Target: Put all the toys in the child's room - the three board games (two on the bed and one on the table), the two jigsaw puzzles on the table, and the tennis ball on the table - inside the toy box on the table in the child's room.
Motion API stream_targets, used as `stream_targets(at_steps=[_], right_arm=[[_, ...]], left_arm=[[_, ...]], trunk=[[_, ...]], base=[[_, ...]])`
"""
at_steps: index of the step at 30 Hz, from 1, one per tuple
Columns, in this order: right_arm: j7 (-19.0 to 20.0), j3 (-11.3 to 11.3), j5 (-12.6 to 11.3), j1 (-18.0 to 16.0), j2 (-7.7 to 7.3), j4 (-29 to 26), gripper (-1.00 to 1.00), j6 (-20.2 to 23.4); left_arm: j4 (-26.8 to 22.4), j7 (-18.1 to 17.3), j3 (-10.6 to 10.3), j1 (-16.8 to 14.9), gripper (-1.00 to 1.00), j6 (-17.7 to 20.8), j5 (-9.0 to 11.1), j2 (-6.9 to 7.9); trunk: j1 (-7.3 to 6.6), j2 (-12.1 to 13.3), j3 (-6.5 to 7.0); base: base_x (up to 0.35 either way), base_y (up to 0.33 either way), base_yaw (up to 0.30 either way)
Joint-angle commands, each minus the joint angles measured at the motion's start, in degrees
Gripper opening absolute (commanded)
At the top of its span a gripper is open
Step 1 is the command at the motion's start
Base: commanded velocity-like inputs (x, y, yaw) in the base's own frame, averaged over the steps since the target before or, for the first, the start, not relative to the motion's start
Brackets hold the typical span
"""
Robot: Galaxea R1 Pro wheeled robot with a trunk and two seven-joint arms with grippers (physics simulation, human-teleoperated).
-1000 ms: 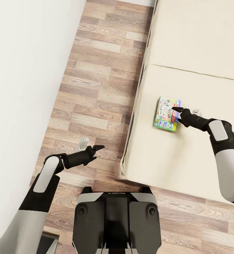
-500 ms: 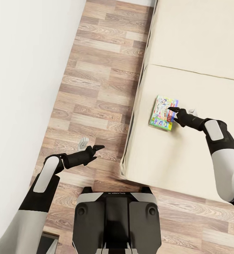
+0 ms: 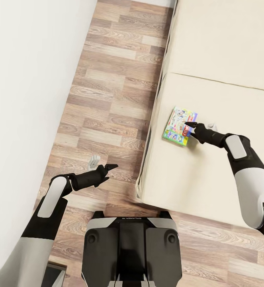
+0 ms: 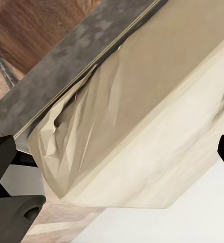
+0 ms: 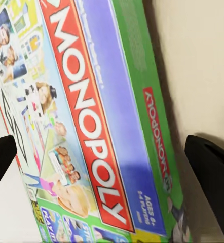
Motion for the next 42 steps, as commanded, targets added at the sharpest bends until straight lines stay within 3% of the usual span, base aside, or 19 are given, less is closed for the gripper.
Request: stream_targets(at_steps=[1, 19, 42], right_arm=[[0.10, -0.07, 0.67, 0.00, 0.24, 0.06, 1.00, 0.37], [0.06, 0.14, 0.76, 0.00, 0.88, 0.06, 1.00, 0.27], [0.11, 0.15, 0.77, 0.00, 0.92, 0.06, 1.00, 0.20]], left_arm=[[-0.05, 0.57, -0.08, -0.02, 1.00, 0.02, 0.60, 0.03], [-0.05, 0.57, -0.07, -0.02, 1.00, 0.02, 0.60, 0.03], [-0.01, 0.57, -0.08, -0.02, 1.00, 0.02, 0.60, 0.03]], trunk=[[0.03, -0.04, -0.03], [0.03, -0.04, -0.03], [0.03, -0.04, 0.35]], base=[[0.000, 0.000, 0.000], [0.000, 0.000, 0.007], [0.000, 0.000, 0.157]])
